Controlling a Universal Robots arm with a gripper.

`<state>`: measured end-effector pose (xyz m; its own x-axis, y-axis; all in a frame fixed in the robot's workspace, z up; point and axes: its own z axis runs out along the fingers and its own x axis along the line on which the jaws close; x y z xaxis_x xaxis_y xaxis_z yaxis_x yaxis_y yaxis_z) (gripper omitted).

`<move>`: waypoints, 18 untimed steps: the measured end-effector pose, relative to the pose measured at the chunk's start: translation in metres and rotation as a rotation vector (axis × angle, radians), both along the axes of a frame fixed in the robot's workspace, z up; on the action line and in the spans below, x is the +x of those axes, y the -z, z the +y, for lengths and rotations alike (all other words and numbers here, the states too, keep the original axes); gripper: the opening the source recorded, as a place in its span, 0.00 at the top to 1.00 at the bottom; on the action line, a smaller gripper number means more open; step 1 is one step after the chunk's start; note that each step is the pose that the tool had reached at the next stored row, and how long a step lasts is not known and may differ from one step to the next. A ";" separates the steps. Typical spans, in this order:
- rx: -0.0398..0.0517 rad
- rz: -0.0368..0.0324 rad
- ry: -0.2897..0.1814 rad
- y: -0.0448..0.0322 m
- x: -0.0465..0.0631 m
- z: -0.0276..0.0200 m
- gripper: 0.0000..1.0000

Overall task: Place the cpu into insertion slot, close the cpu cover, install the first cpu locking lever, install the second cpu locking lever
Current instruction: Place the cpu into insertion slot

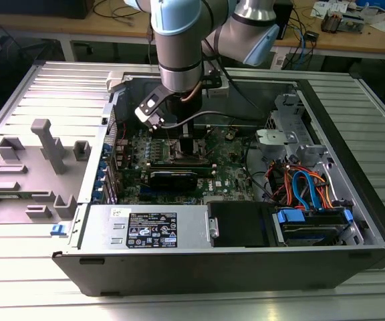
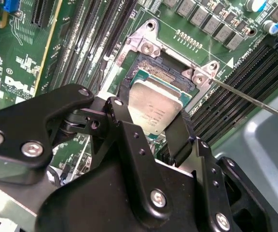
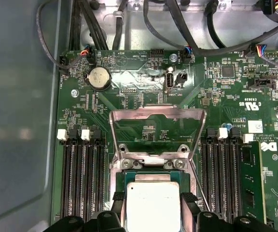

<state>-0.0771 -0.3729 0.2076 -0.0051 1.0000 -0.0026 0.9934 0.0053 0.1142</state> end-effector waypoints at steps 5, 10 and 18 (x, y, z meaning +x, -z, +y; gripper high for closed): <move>0.0003 -0.0001 0.000 0.0029 -0.002 -0.0001 0.46; 0.0001 -0.0001 -0.001 0.0067 -0.002 -0.0013 0.46; 0.0000 -0.0001 0.004 0.0096 -0.002 -0.0013 0.46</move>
<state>-0.0795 -0.3742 0.1980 -0.0014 1.0000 -0.0025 0.9935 0.0017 0.1142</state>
